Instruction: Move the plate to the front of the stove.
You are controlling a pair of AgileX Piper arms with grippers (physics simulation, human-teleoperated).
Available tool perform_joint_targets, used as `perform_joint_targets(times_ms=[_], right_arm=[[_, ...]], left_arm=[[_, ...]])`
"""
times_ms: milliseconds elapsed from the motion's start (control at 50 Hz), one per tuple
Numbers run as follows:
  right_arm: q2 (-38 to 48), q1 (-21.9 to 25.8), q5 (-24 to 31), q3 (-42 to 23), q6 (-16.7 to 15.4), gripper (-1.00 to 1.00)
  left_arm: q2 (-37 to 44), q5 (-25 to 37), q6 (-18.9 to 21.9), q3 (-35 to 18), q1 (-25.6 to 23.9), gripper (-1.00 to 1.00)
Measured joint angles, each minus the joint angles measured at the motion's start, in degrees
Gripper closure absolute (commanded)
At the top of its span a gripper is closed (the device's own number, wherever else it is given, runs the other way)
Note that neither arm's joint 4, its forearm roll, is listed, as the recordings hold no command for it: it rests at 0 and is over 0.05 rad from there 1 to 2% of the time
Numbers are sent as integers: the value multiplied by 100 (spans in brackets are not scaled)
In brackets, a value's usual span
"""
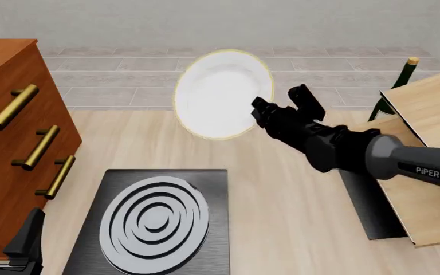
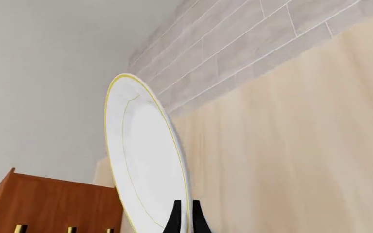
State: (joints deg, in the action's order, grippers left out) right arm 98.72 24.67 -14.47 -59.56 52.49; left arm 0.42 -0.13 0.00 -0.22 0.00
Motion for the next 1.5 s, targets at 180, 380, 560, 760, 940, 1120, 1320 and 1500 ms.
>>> perform_joint_targets(times_ms=[180,380,560,760,940,1120,1320,1500], right_arm=[[649,72,168,-751,-95,100],[1317,182,440,-1604,-226,100],[1863,297,644,-2234,-308,100],[2447,408,747,-2810,-305,100],[2922,499,835,-3278,-282,100],[3311,535,962,-3730,-269,100],[3716,530,1091,-4189,-262,100],[4070,528,1200,-4535,-275,100]], left_arm=[[0,0,0,0,0,-100],[0,0,0,0,0,-100],[0,0,0,0,0,-100],[0,0,0,0,0,-100],[0,0,0,0,0,-100],[0,0,0,0,0,-100],[0,0,0,0,0,-100],[0,0,0,0,0,-100]])
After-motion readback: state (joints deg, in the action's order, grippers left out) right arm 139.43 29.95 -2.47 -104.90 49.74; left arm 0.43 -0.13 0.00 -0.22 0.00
